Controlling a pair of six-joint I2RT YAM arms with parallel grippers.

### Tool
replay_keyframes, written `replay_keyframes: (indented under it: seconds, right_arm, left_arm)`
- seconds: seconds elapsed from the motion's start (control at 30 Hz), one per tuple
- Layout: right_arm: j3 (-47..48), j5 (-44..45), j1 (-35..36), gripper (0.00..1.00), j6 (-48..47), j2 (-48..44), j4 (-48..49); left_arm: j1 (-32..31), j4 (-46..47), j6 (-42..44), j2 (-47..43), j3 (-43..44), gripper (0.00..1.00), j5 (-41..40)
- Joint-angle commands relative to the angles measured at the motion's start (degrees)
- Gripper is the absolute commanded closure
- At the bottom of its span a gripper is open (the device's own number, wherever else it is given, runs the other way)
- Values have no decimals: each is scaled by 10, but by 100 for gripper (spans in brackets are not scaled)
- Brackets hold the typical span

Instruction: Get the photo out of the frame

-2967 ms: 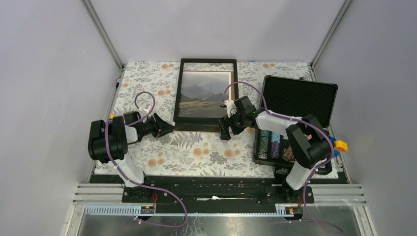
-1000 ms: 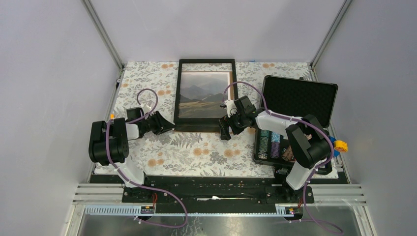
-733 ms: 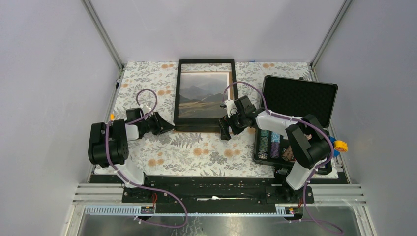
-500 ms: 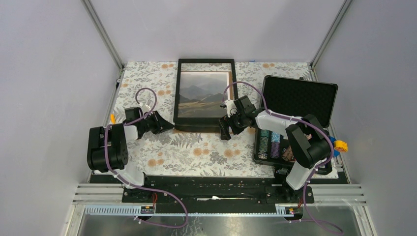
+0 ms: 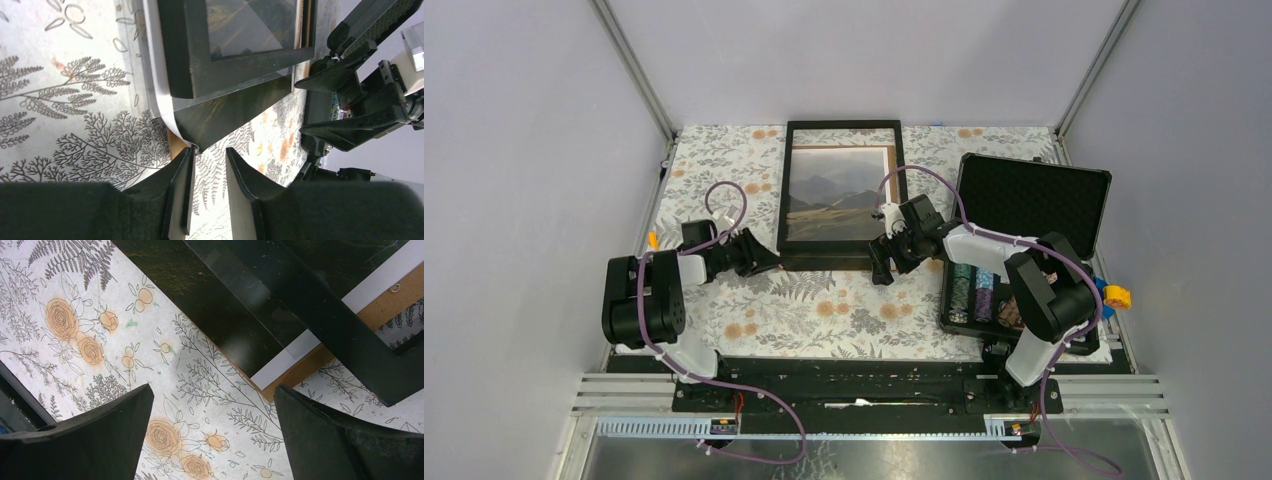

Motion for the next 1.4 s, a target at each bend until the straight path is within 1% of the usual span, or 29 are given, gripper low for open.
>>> replay_keyframes:
  seconds: [0.0, 0.17, 0.27, 0.37, 0.47, 0.5, 0.6, 0.73, 0.83, 0.97, 1.03, 1.17, 1.37]
  right_arm:
    - [0, -16, 14, 2, 4, 23, -29]
    - [1, -16, 14, 2, 4, 23, -29]
    - [0, -16, 14, 2, 4, 23, -29]
    - [1, -16, 15, 2, 4, 23, -30]
    - [0, -16, 14, 2, 3, 22, -30]
    - [0, -16, 14, 2, 3, 21, -29]
    - [7, -21, 14, 2, -8, 19, -37]
    - [44, -19, 14, 1, -53, -2, -81]
    - [66, -31, 14, 2, -87, -26, -108]
    - [120, -49, 16, 1, -142, -35, -187]
    - [145, -41, 21, 1, -163, -45, -215]
    - [162, 8, 52, 3, -193, -72, -216]
    - [158, 85, 120, 4, -214, -85, -167]
  left_arm:
    - [-2, -7, 12, 23, 12, 64, 2]
    - [-3, -8, 7, 33, 16, 62, -3]
    - [-2, -11, 8, 35, 16, 64, -3]
    - [-2, -11, 7, 33, 16, 71, -1]
    - [-2, -23, 7, 31, 21, 81, 4]
    - [-2, -30, 10, 31, 24, 85, 5]
    - [-1, -60, 27, 20, 32, 100, 10]
    - [0, -114, 47, 5, 45, 100, 25]
    - [3, -165, 55, 0, 61, 100, 53]
    - [6, -213, 67, -4, 75, 100, 101]
    - [6, -226, 70, -13, 76, 100, 118]
    - [9, -233, 46, -31, 84, 100, 163]
    - [15, -285, 36, -60, 111, 100, 210]
